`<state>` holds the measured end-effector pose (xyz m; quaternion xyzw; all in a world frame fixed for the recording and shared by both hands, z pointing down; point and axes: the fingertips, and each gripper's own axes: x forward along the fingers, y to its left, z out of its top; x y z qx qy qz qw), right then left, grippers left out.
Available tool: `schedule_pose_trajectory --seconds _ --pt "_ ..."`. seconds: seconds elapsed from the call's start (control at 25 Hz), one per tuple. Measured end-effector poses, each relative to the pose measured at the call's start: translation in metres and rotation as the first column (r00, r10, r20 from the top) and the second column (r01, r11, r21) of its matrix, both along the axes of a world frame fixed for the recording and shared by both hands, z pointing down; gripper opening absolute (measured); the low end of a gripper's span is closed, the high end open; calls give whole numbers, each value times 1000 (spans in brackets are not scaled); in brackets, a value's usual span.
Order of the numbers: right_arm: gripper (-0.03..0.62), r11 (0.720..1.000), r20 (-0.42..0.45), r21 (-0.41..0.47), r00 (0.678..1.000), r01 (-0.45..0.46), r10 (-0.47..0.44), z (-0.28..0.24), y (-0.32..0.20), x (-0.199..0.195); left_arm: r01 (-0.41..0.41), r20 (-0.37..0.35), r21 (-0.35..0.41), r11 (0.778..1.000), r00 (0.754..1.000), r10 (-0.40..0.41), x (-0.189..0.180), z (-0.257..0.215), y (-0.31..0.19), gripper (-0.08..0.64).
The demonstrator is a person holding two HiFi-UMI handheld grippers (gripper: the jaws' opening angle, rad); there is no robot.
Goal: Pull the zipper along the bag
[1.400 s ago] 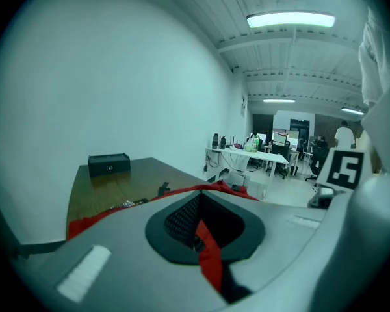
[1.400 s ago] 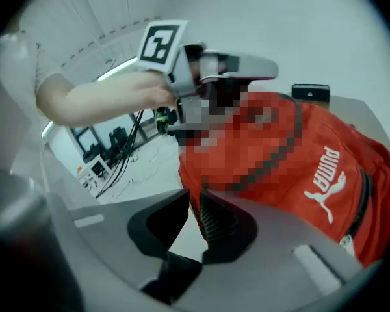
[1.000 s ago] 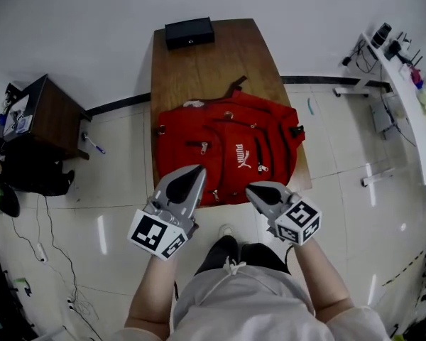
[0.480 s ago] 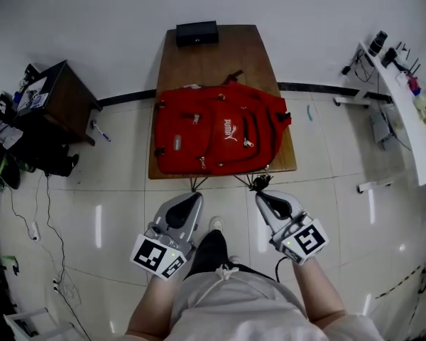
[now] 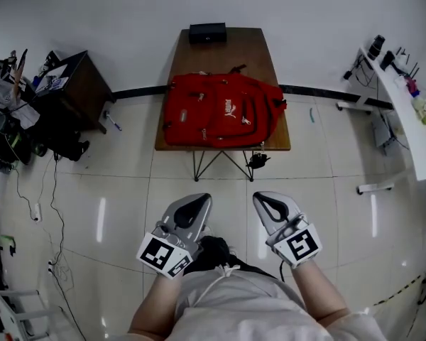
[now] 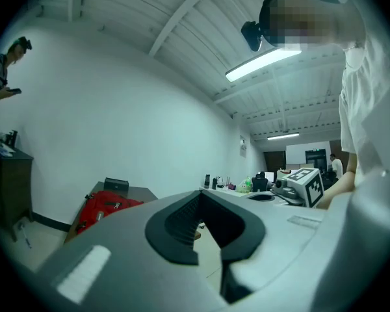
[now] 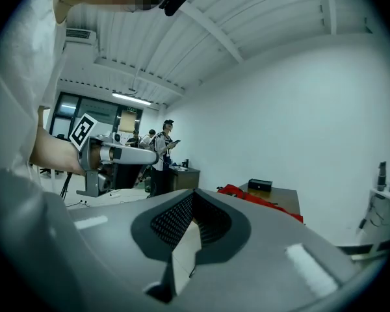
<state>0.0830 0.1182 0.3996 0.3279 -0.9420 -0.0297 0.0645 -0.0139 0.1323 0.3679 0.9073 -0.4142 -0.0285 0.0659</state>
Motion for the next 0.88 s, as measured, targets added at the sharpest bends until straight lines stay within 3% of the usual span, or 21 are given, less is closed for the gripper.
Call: schedule_pose_trajectory --seconds 0.28,0.88 --pt "6 999 25 19 999 -36 35 -11 23 -2 -8 81 24 1000 997 7 4 1 20 6" --pt "6 988 69 -63 987 -138 143 -27 43 -27 -49 102 17 999 994 47 -24 5 36 6"
